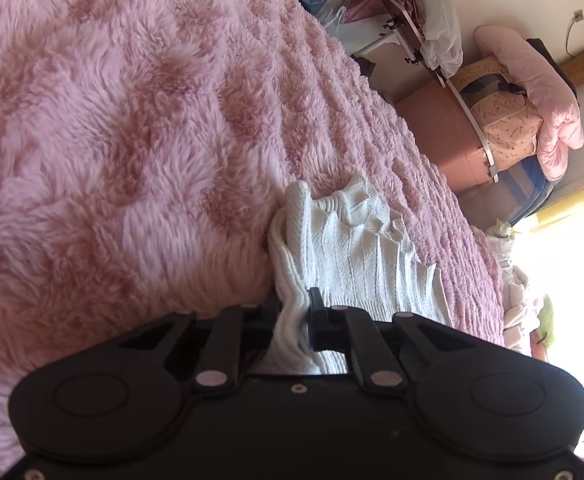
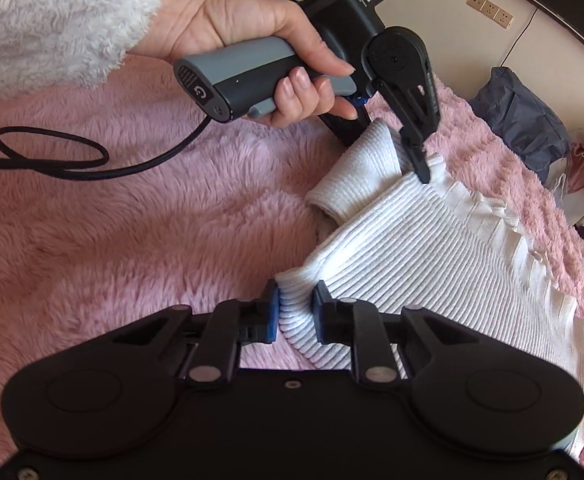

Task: Fold small clothes
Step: 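Grasp the folded sweater edge with the right tool while the left tool grasps it, then lift the held edge with both tools and fold it over the sweater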

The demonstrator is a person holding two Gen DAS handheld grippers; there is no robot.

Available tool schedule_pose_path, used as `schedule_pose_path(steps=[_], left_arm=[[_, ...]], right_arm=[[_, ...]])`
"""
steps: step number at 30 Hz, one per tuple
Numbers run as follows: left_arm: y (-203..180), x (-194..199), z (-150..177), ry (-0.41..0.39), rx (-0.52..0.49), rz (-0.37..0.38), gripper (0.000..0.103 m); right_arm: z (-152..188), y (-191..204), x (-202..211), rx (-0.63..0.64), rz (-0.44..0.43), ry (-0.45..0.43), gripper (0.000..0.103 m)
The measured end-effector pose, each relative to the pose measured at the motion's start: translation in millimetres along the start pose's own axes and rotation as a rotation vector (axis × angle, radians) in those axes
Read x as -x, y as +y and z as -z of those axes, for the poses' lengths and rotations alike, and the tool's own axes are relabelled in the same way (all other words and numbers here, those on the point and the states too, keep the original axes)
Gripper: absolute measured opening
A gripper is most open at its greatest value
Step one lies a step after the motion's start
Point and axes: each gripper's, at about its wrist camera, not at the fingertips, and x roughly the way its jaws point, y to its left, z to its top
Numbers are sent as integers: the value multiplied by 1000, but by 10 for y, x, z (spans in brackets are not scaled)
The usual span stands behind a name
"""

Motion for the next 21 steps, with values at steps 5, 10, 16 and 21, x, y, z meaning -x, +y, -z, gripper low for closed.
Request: schedule_pose_path(steps=[5,10,16,21], left_arm=[[-74,47,-34,5,8,-12,8],[-338,59,-137,5,1,-7,7],[-977,-58,-237,8,-55,43,7],[-1560,-334,-246,27,-102,61,7]], right_arm=[[0,-116,83,-94,-21,-27,14],[1,-282,310,-201,-15,-83,13],[77,-577,716,-325,33,-165,12],[275,-881,1013,-431,97,-195,12]])
